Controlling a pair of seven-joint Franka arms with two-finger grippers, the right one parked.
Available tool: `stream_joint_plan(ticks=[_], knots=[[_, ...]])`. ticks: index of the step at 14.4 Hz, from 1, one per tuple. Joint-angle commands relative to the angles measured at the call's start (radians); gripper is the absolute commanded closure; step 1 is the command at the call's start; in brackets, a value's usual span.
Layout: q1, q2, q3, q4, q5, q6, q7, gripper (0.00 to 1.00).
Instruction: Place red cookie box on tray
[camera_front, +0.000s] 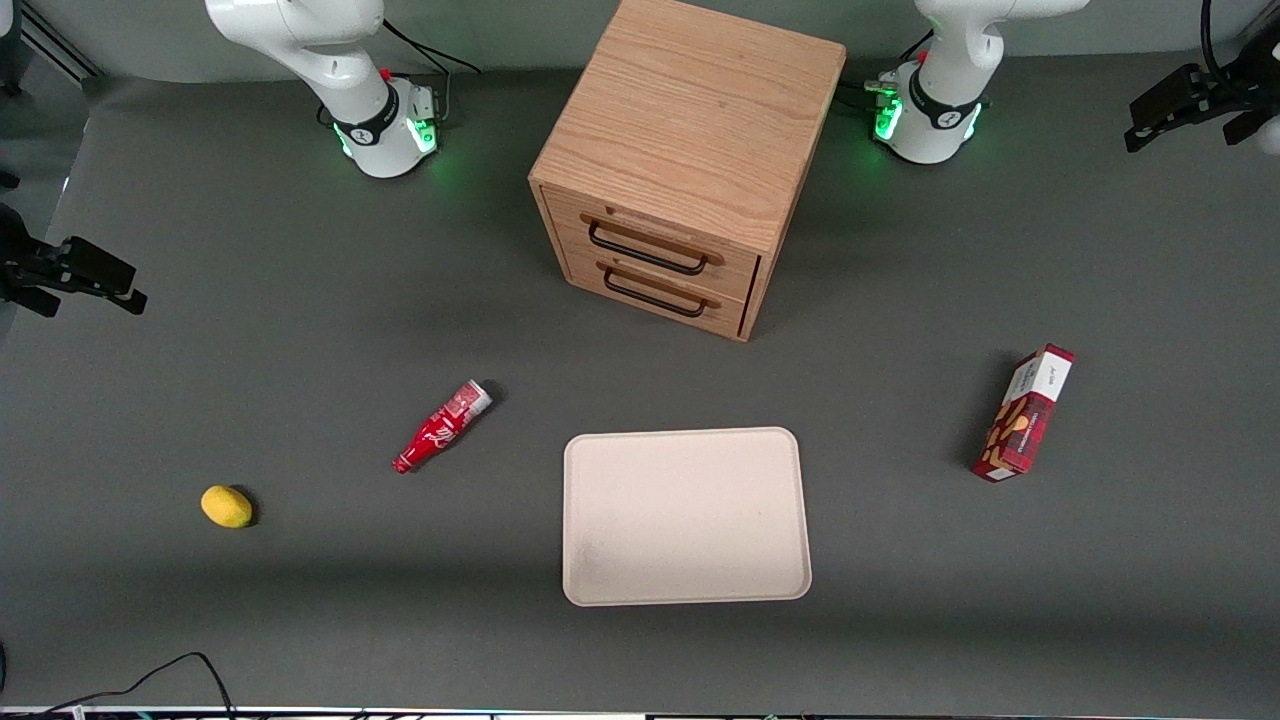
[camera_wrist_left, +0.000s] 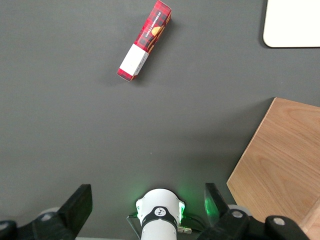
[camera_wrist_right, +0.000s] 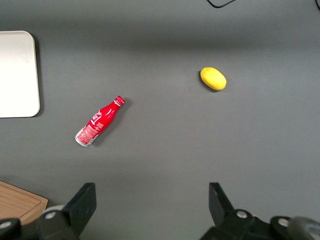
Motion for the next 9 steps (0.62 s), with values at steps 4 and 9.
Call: stream_joint_plan(ticks=[4,9], knots=[[-0.005,0.011,-0.003,0.021,0.01,0.006,-0.02,0.0],[-0.005,0.017,0.001,0.038,0.008,0.013,0.008,0.0]])
